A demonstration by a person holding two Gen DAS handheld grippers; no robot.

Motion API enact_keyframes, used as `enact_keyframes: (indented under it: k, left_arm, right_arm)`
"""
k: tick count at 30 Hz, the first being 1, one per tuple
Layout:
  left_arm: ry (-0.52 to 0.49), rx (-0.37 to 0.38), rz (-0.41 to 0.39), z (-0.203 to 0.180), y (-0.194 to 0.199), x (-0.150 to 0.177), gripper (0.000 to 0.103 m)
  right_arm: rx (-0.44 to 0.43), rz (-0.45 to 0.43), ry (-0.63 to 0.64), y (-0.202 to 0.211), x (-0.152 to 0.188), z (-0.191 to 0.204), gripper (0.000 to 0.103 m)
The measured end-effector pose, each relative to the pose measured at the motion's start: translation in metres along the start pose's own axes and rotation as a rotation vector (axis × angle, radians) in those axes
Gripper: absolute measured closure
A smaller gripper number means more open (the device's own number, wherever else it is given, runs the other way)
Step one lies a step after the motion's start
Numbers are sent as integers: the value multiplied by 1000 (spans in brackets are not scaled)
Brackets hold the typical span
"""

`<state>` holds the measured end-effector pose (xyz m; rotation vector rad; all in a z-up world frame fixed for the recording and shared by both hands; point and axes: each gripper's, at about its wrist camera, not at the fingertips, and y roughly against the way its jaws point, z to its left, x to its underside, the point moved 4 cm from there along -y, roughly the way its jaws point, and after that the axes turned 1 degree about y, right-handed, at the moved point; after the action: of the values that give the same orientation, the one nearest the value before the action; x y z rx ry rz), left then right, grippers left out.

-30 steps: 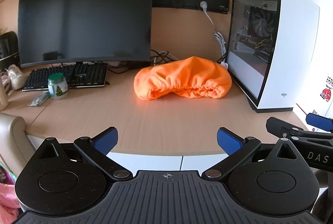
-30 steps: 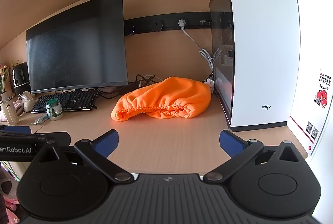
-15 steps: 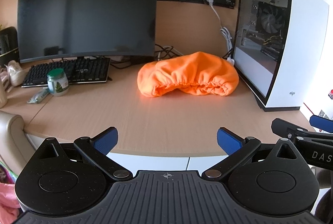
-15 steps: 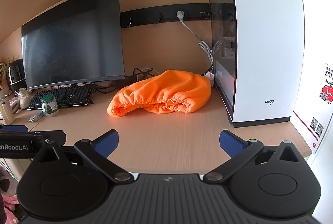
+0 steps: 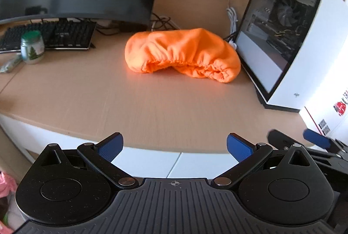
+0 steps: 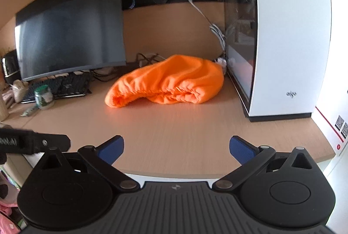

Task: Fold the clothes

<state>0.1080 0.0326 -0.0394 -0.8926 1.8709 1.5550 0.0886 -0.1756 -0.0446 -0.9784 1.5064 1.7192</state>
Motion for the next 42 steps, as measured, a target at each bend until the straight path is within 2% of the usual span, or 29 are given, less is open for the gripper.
enact_keyframes:
  k: [3,6,9,12,14,18,21,24,27,32,33,35,37,38,39,42]
  left_arm:
    - [25,34,30,7,-17,-7,0]
    - [1,94,24,12,-36,-30,0]
    - [-64,111,37,16,-55,-48,0]
    - [-77,167,45,26,-74,-60,0]
    - [-79,184,43,32,-86,-66,0]
    - [-61,148,30,44,-101,-83,0]
    - [-57,144,-7,54,-100,-93,0]
    - [-42,58,-40,68,-101,-99,0]
    - [31,-19,-40,83,-98,-104,0]
    - [49,-159,-55,100,-87,-105,0]
    - [57,-185,-53,104,-85,-105,0]
    - [80,-225,-56,110,-82,-103,0]
    - [95,-251,-40,114,-86,-102,0]
    - [101,-254,-28,115,-89,-102,0]
    - [101,-240,-15,112,-94,-102,0]
    - [65,-185,6,100,-102,-106,0]
  right_arm:
    - [37,19,-36,-16,-3,-10,0]
    - [58,27,-61,-33,-13,-15,0]
    - [86,39,-31,-52,-23,-8,0]
    - [127,73,6,-72,-30,4,0]
    - [150,66,49,-81,-36,13,0]
    - [206,34,194,-100,-48,28,0]
    - [192,29,330,-127,-63,36,0]
    - [197,-3,448,-167,-77,43,0]
    - [180,20,543,-220,-84,51,0]
    - [113,39,744,-289,-69,70,0]
    - [129,-11,752,-291,-73,71,0]
    - [178,-165,705,-281,-92,71,0]
    - [241,-328,602,-267,-118,65,0]
    - [269,-361,590,-268,-126,65,0]
    - [292,-358,614,-277,-131,66,0]
    - [293,-225,756,-323,-127,74,0]
